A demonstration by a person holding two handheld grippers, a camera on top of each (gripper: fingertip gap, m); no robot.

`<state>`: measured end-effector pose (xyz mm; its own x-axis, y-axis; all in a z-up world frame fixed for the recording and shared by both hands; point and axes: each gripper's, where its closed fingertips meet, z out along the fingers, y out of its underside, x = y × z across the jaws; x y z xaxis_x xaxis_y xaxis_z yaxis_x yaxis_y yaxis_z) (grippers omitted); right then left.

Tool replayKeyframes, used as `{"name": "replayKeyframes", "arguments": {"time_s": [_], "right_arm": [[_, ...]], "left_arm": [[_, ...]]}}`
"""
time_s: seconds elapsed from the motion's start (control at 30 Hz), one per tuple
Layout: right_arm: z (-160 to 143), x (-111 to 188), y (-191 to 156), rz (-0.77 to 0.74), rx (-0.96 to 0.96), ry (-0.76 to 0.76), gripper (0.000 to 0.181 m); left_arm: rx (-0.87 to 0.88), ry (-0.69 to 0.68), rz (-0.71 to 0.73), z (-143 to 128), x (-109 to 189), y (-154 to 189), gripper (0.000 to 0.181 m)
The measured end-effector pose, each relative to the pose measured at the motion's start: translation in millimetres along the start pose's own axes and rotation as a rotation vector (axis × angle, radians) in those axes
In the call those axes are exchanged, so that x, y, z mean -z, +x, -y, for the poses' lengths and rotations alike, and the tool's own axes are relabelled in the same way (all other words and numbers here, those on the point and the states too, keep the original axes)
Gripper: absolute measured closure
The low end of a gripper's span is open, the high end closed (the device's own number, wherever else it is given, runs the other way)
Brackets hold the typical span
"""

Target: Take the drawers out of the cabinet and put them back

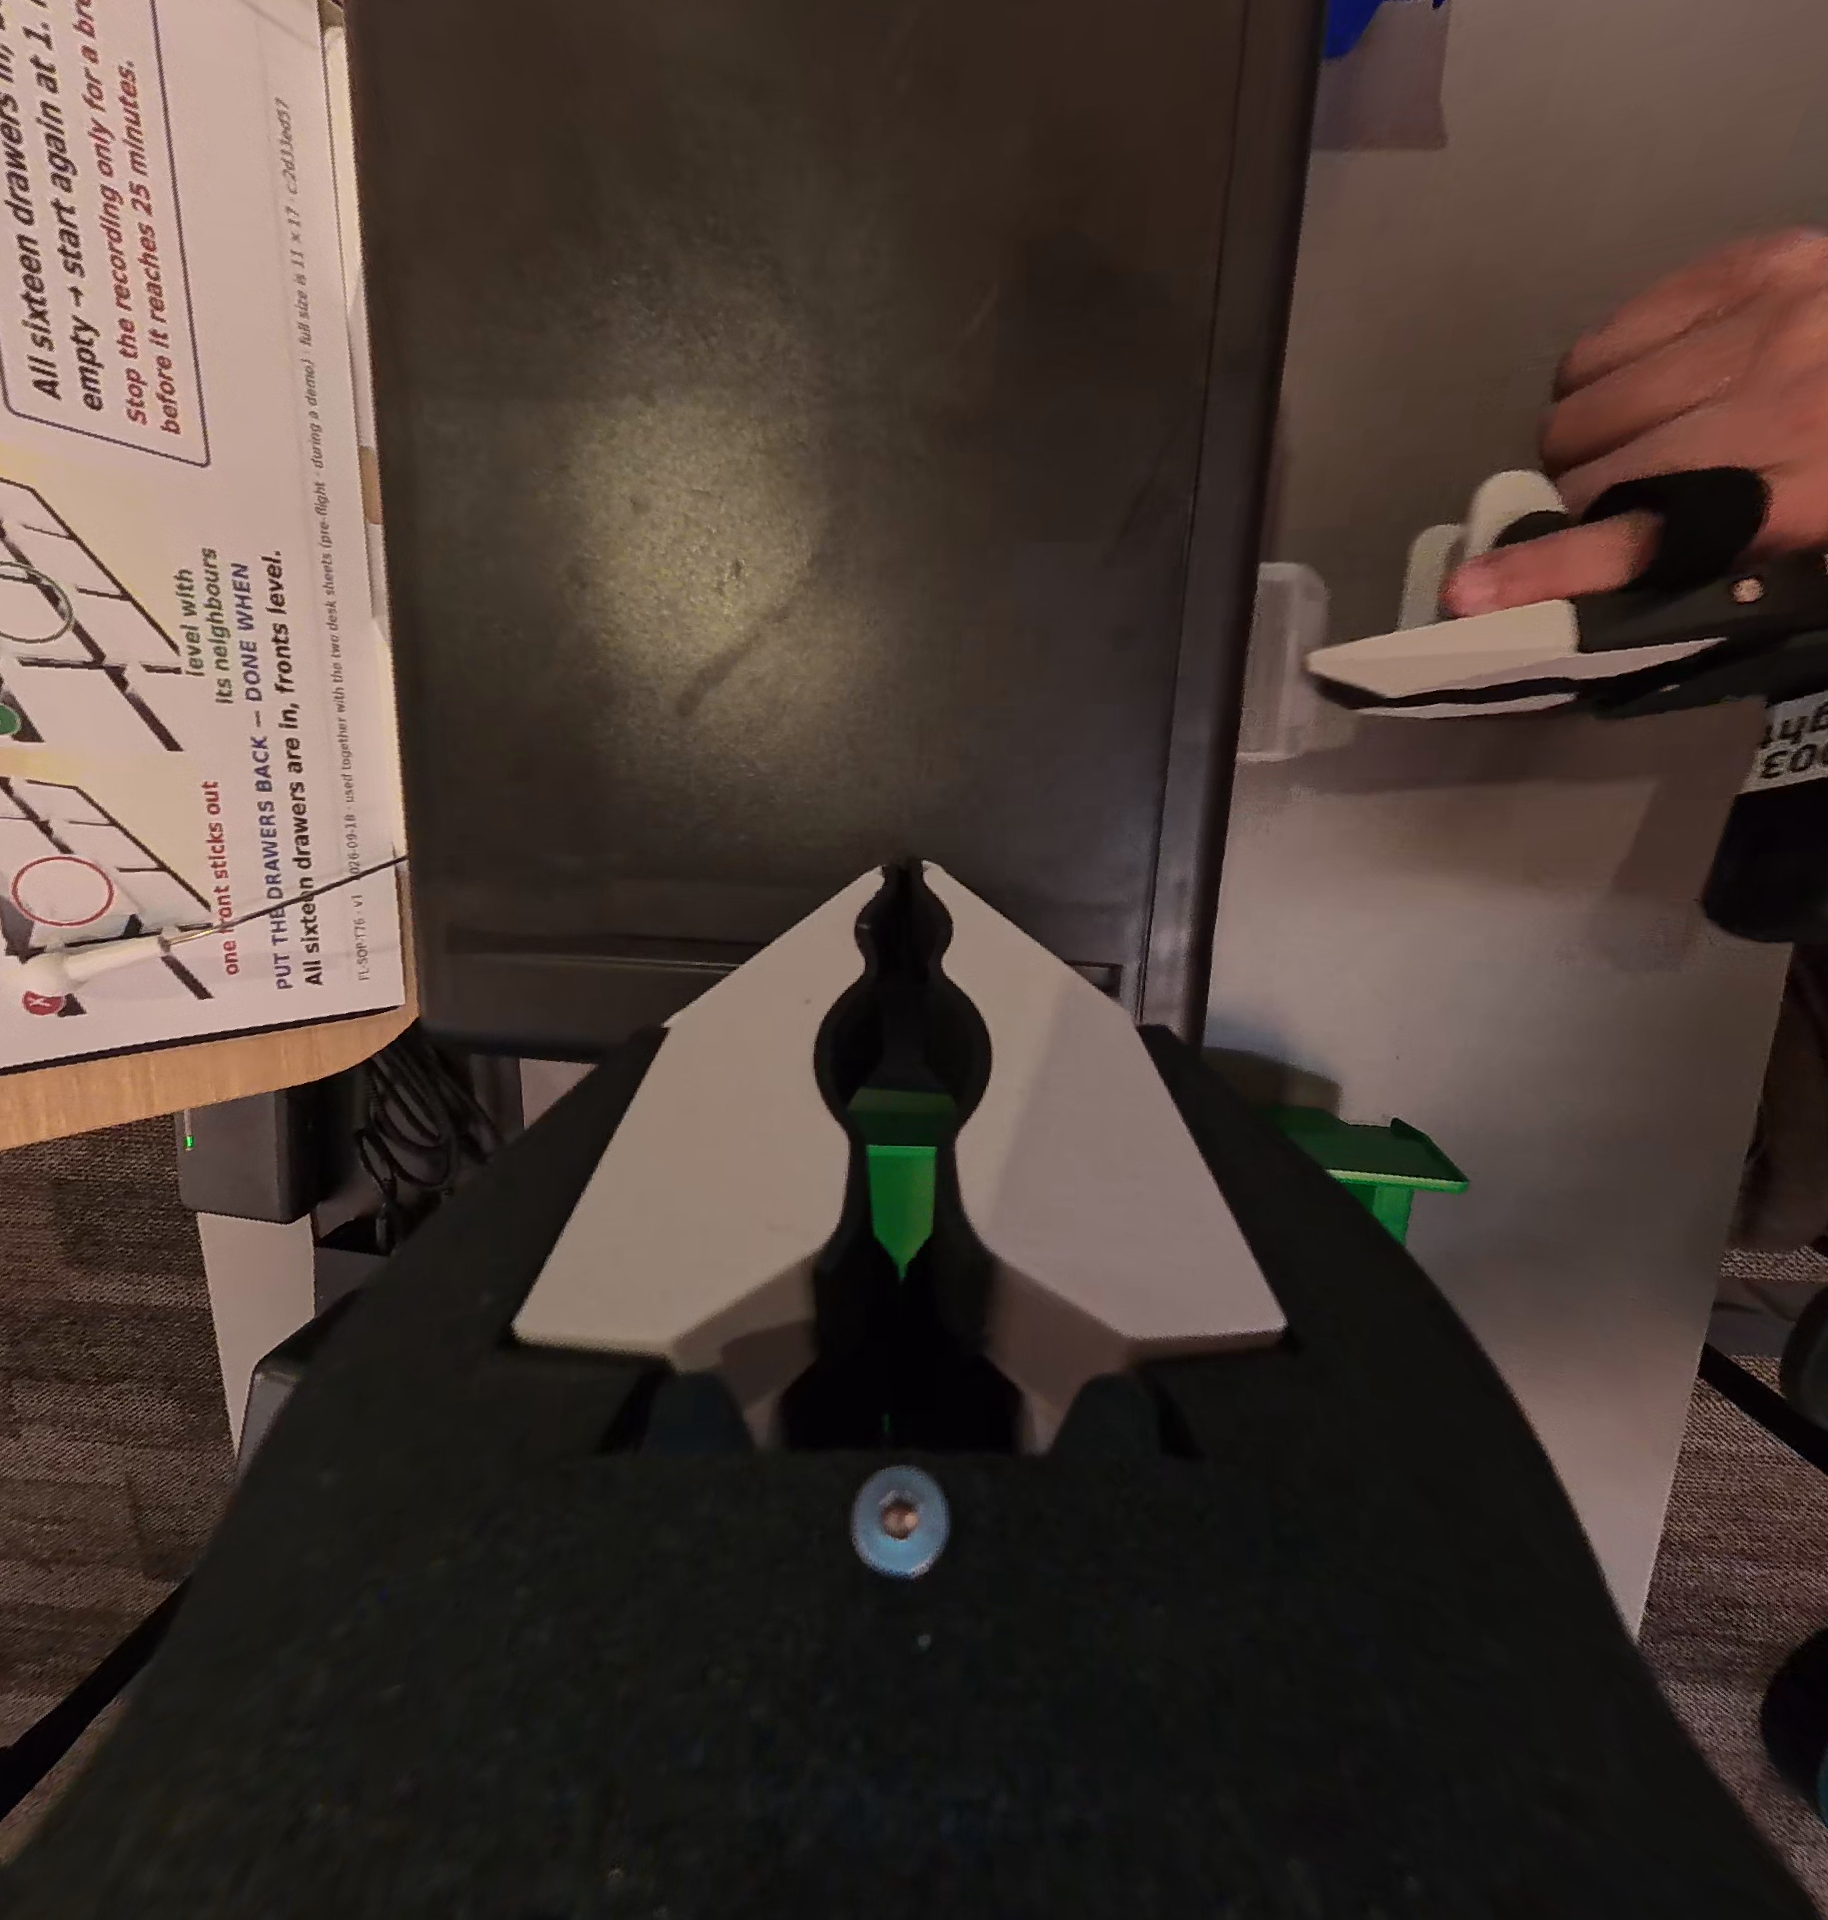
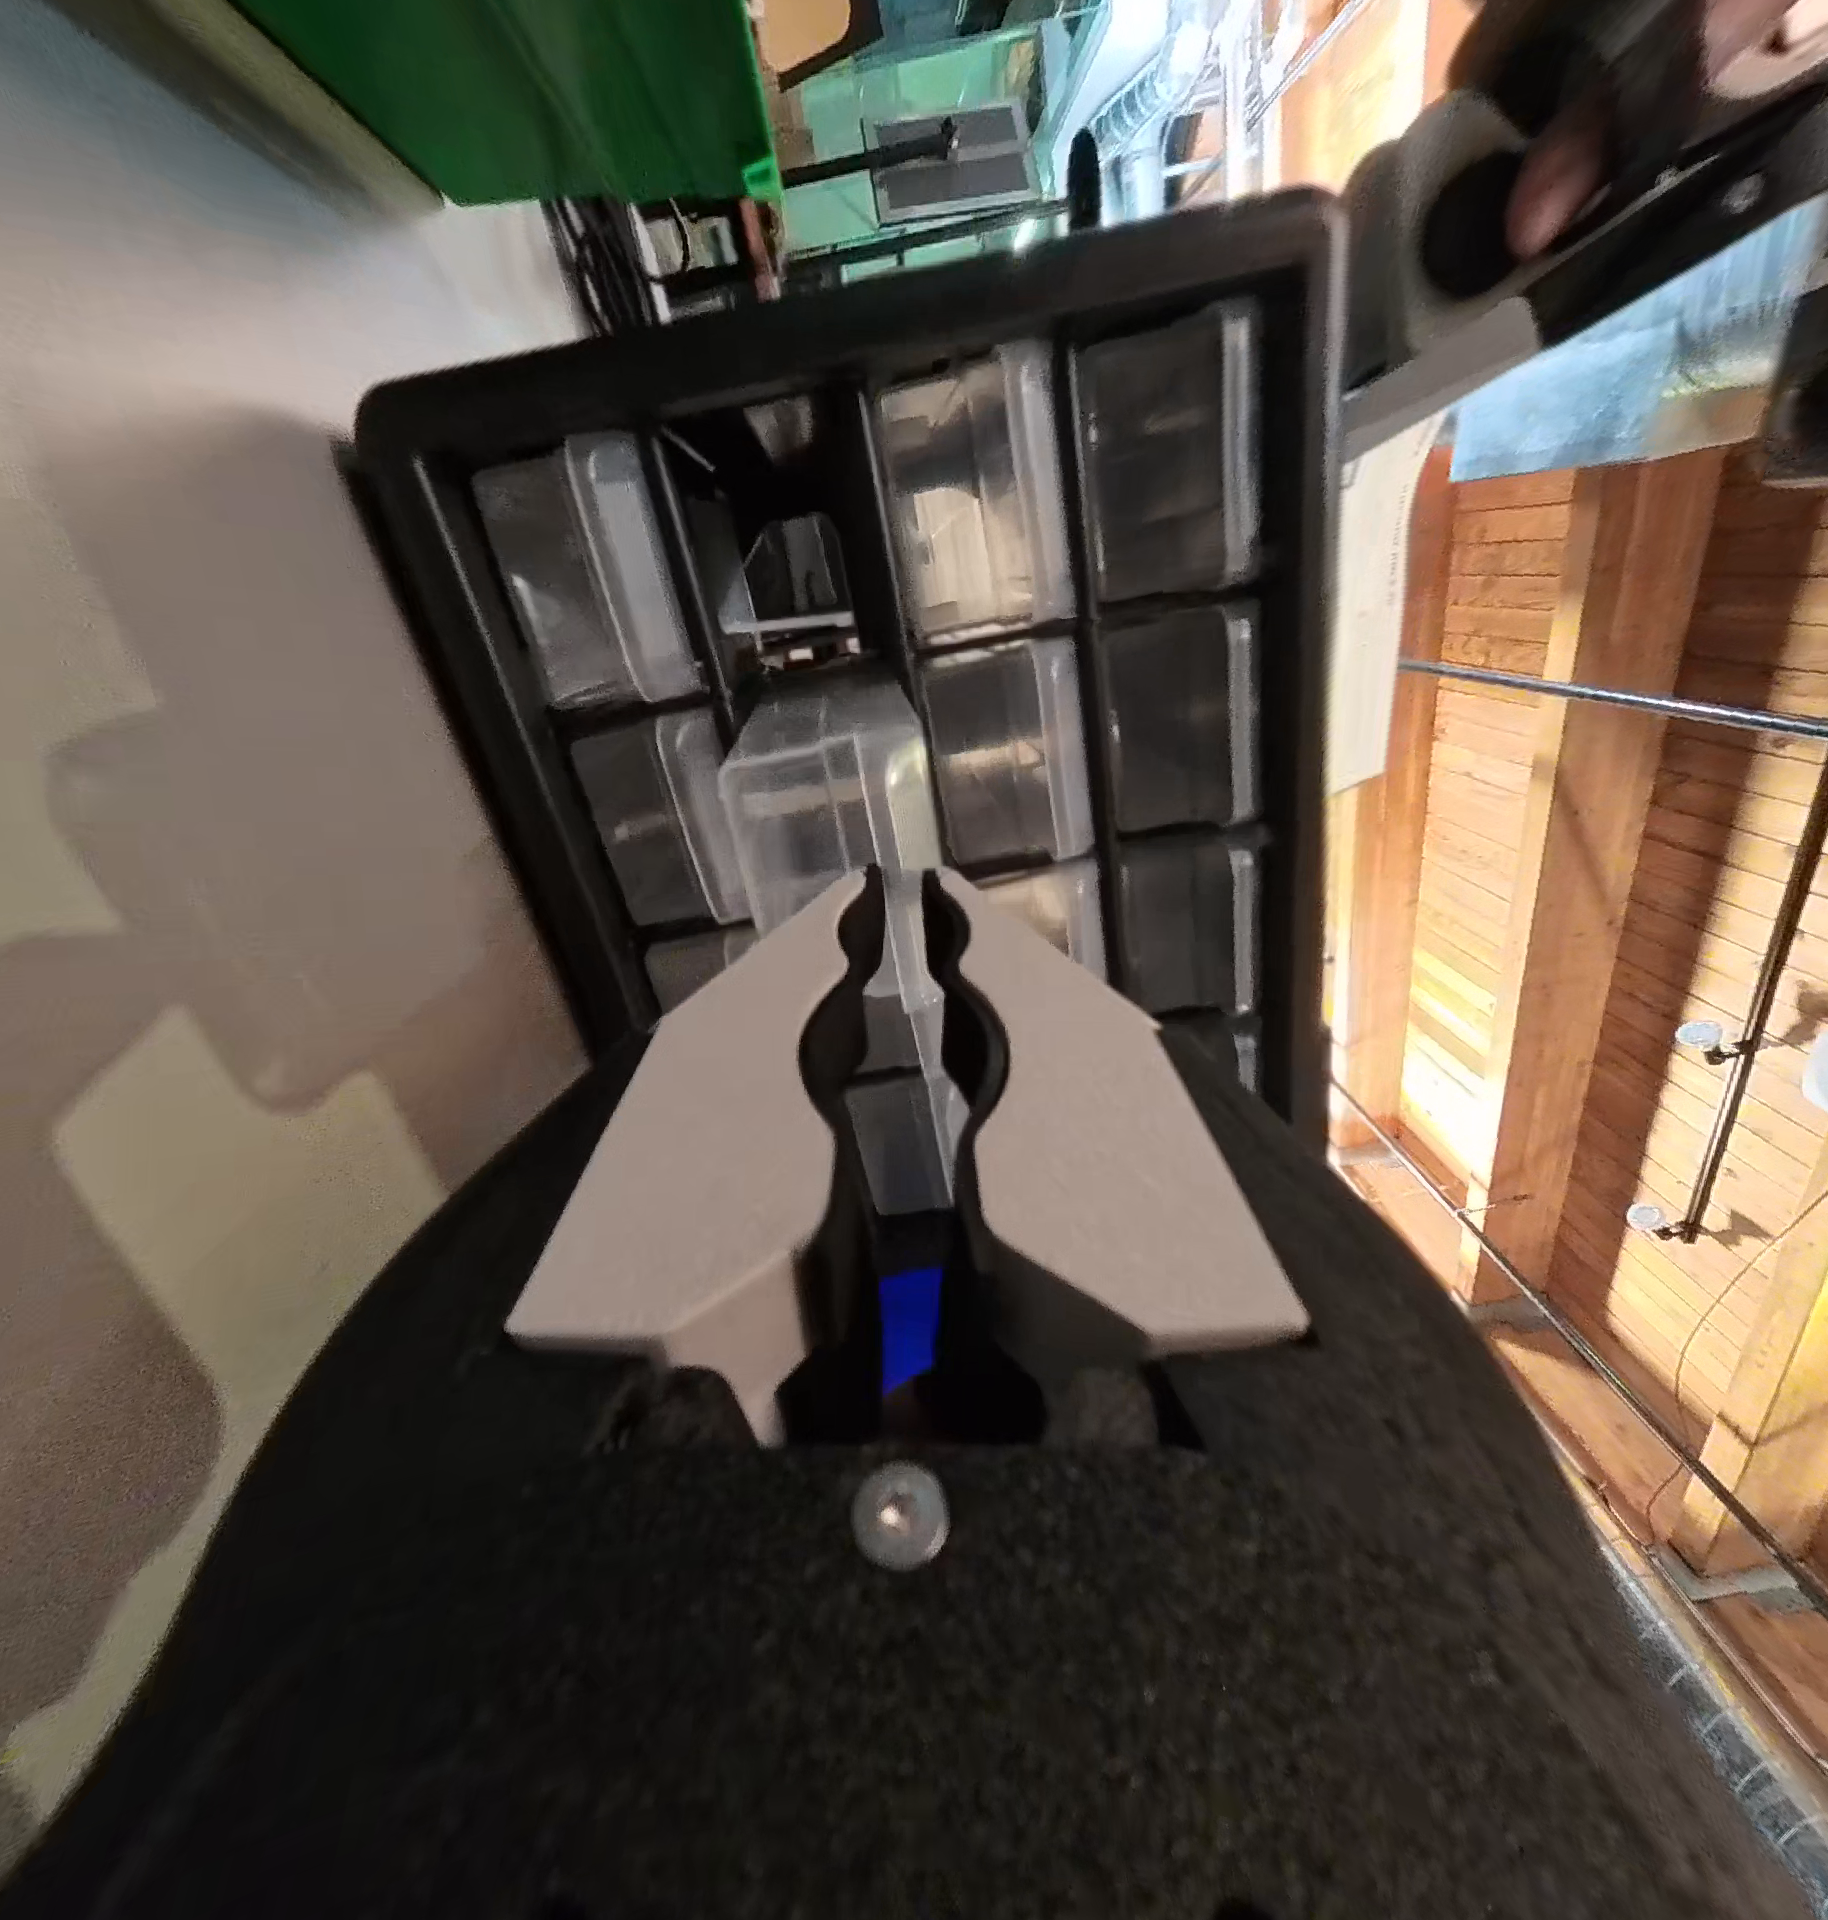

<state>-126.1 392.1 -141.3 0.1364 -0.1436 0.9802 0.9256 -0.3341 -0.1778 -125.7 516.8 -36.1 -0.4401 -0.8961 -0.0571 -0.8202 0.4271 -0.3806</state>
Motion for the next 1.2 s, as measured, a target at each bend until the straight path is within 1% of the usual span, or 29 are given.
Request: {"name": "replayKeyframes", "arguments": {"time_s": [0.03, 0.13, 0.37, 0.47, 0.53, 0.6, 0.67, 0.73, 0.83, 0.9, 0.93, 0.97, 1.0, 1.07, 1.1, 1.13, 1.17, 1.2], "right_arm": [[0.7, 8.8, 0.6, -0.004, -0.002, 0.007, 0.175], [1.4, 31.7, 4.1, -0.029, -0.004, 0.012, 0.175], [-3.3, 68.8, 25.7, -0.108, -0.006, 0.033, 0.177], [-14.0, 89.8, 39.6, -0.116, -0.007, 0.06, 0.181], [-28.6, 103.3, 45.4, -0.097, 0.014, 0.054, 0.18], [-41.2, 118.7, 39.9, -0.004, 0.023, 0.096, 0.18], [-58.6, 134.6, 36.8, 0.067, 0.019, 0.105, 0.18], [-73.6, 152.1, 20.5, 0.218, -0.009, 0.129, 0.177], [-104.1, 174.4, -10.8, 0.422, -0.034, 0.081, 0.174], [-117.1, 186.1, -22.1, 0.5, -0.089, 0.047, 0.173], [-121.1, 190.4, -24.1, 0.534, -0.137, 0.018, 0.172], [-123.9, 195.0, -25.7, 0.579, -0.206, -0.017, 0.166], [-126.2, 202.3, -30.1, 0.66, -0.292, -0.06, 0.157], [-121.7, 220.8, -35.7, 0.844, -0.513, -0.125, 0.145], [-117.1, 224.0, -30.8, 0.889, -0.64, -0.161, 0.135], [-110.4, 224.2, -24.5, 0.931, -0.759, -0.208, 0.133], [-104.0, 221.8, -21.2, 0.983, -0.857, -0.281, 0.127], [-102.6, 213.4, -19.8, 1.005, -0.907, -0.39, 0.109]], "left_arm": [[0.001, 0.0, 0.002, 0.1, 0.0, 0.0, 0.181], [0.007, -0.001, 0.008, 0.1, 0.0, -0.1, 0.181], [0.025, -0.004, 0.025, 0.1, 0.0, -0.1, 0.181], [0.029, -0.008, 0.034, 0.1, 0.1, -0.1, 0.181], [0.026, -0.014, 0.044, 0.1, 0.1, 0.0, 0.181], [0.025, -0.02, 0.05, 0.1, 0.0, -0.1, 0.181], [0.025, -0.022, 0.053, 0.0, 0.0, -0.2, 0.181], [0.028, -0.02, 0.049, 0.0, 0.0, -0.1, 0.181], [0.036, -0.008, 0.038, 0.1, 0.0, -0.2, 0.181], [0.037, -0.001, 0.035, 0.1, 0.0, -0.2, 0.181], [0.038, 0.003, 0.035, 0.1, 0.1, -0.2, 0.181], [0.037, 0.005, 0.034, 0.0, 0.1, -0.2, 0.181], [0.036, 0.006, 0.034, 0.1, 0.0, -0.2, 0.181], [0.032, 0.007, 0.034, 0.1, 0.0, -0.2, 0.181], [0.029, 0.007, 0.034, 0.1, 0.1, -0.3, 0.181], [0.026, 0.007, 0.035, 0.2, 0.1, -0.3, 0.181], [0.023, 0.009, 0.036, 0.1, 0.0, -0.2, 0.181], [0.022, 0.011, 0.037, 0.2, 0.0, -0.3, 0.181]]}}
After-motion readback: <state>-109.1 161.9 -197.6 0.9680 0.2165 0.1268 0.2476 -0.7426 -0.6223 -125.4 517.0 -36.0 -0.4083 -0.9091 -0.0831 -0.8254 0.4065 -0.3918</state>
